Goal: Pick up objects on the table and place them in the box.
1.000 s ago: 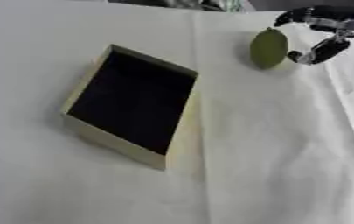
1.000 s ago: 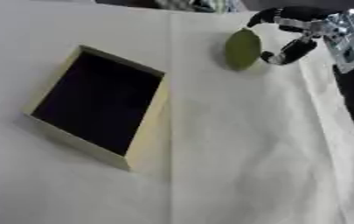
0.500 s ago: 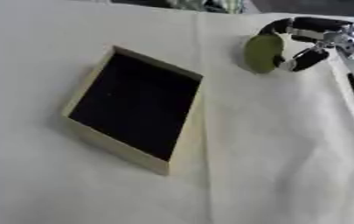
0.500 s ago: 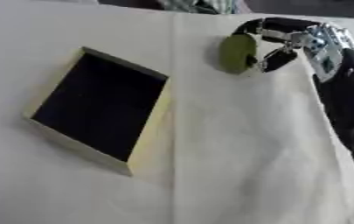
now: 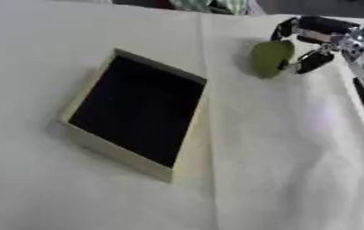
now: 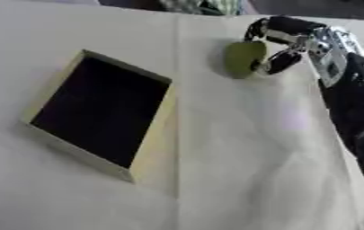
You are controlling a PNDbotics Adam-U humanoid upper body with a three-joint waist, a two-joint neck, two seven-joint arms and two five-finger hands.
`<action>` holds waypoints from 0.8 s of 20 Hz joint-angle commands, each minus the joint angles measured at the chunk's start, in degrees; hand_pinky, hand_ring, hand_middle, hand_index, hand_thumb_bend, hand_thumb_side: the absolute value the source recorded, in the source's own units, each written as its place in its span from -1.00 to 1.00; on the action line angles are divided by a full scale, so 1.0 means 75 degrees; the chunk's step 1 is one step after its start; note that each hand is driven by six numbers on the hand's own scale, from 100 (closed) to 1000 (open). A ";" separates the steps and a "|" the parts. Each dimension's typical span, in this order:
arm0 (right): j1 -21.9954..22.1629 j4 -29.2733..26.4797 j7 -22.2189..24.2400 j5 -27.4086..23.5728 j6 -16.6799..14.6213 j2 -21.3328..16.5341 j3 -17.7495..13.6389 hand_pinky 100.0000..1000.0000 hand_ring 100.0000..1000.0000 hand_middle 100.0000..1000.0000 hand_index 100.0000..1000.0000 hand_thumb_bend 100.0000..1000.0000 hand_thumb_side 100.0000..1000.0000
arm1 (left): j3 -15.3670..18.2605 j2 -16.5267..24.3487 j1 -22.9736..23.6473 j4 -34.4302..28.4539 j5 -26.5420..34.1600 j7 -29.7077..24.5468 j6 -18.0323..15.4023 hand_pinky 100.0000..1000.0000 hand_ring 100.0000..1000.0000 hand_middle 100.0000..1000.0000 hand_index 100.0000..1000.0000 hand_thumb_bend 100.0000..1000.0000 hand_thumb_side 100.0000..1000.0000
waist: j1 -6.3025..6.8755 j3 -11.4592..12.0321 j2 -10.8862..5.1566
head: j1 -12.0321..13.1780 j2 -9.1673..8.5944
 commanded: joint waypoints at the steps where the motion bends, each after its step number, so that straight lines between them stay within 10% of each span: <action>1: -0.0070 -0.0387 -0.0535 -0.0306 -0.0087 -0.0195 0.0095 0.41 0.41 -0.45 -0.28 -0.90 -1.00 | 0.0031 0.0133 -0.0055 -0.0151 0.0000 -0.0015 -0.0006 0.18 0.39 0.20 0.40 -0.25 -0.23 | 0.0020 -0.0017 -0.0208 | 0.0020 0.0003; 16: 0.0167 -0.4103 -0.0145 -0.2574 -0.0451 -0.0981 0.1294 0.34 0.30 -0.33 -0.20 -0.47 -1.00 | 0.0018 0.0233 0.0038 -0.0151 -0.0031 0.0005 0.0030 0.19 0.39 0.20 0.40 -0.25 -0.23 | 0.0002 -0.0225 -0.0467 | 0.0055 0.0230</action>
